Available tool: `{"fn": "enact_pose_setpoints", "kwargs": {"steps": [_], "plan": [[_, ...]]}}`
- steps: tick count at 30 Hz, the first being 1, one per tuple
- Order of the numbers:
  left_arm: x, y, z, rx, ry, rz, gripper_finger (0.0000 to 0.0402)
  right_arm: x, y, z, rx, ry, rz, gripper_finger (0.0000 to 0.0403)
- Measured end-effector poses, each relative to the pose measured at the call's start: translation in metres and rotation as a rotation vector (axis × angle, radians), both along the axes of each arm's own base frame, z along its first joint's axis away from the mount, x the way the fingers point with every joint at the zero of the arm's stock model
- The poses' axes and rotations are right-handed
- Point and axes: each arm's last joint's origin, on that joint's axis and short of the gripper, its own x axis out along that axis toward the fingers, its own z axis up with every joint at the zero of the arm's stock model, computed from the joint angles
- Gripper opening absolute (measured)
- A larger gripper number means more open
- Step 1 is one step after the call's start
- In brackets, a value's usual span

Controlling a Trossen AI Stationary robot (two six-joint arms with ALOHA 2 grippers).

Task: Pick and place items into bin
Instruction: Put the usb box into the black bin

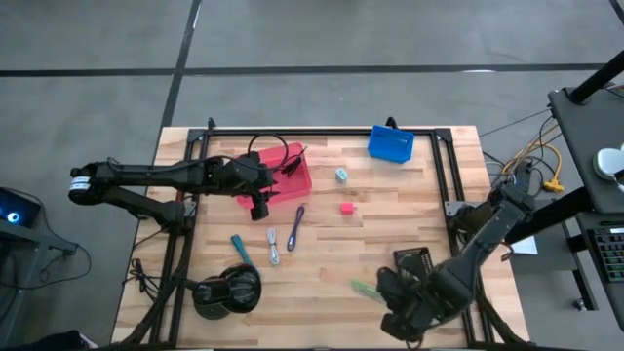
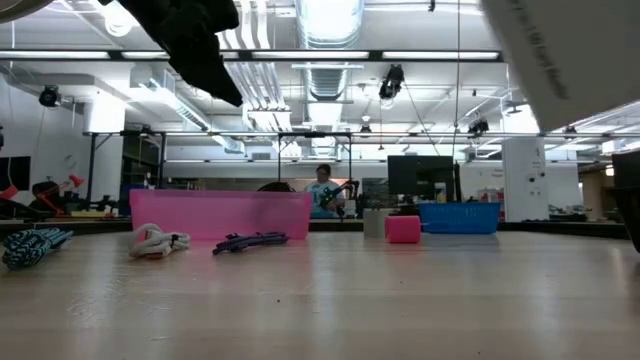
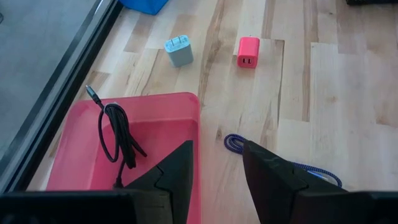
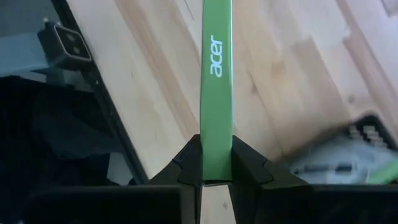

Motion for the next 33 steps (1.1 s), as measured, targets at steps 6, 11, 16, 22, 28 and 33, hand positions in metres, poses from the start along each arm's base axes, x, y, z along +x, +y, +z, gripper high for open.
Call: {"fn": "enact_pose_setpoints", "kwargs": {"steps": [6,11,16,22,28,33], "plan": [[0.000,0.000,0.000,0.000,0.000,0.000,0.0124,-0.029,0.013,0.001,-0.007,0.049,-0.092,0.0038],[0.000,0.000,0.000,0.000,-0.002,0.000,0.0124,-0.046,0.024,0.007,-0.028,-0.045,-0.138,0.0038],[0.000,0.000,0.000,0.000,-0.002,0.000,0.0124,-0.061,0.029,0.013,-0.052,-0.096,-0.182,0.0038],[0.000,0.000,0.000,0.000,-0.002,0.000,0.0124,-0.076,0.032,0.012,-0.086,-0.075,-0.187,0.0038],[0.000,0.000,0.000,0.000,-0.001,0.000,0.0124,-0.092,0.029,0.022,-0.124,-0.042,-0.234,0.0038],[0.000,0.000,0.000,0.000,-0.001,0.000,0.0124,-0.104,0.029,0.032,-0.098,-0.058,-0.291,0.0038]]}}
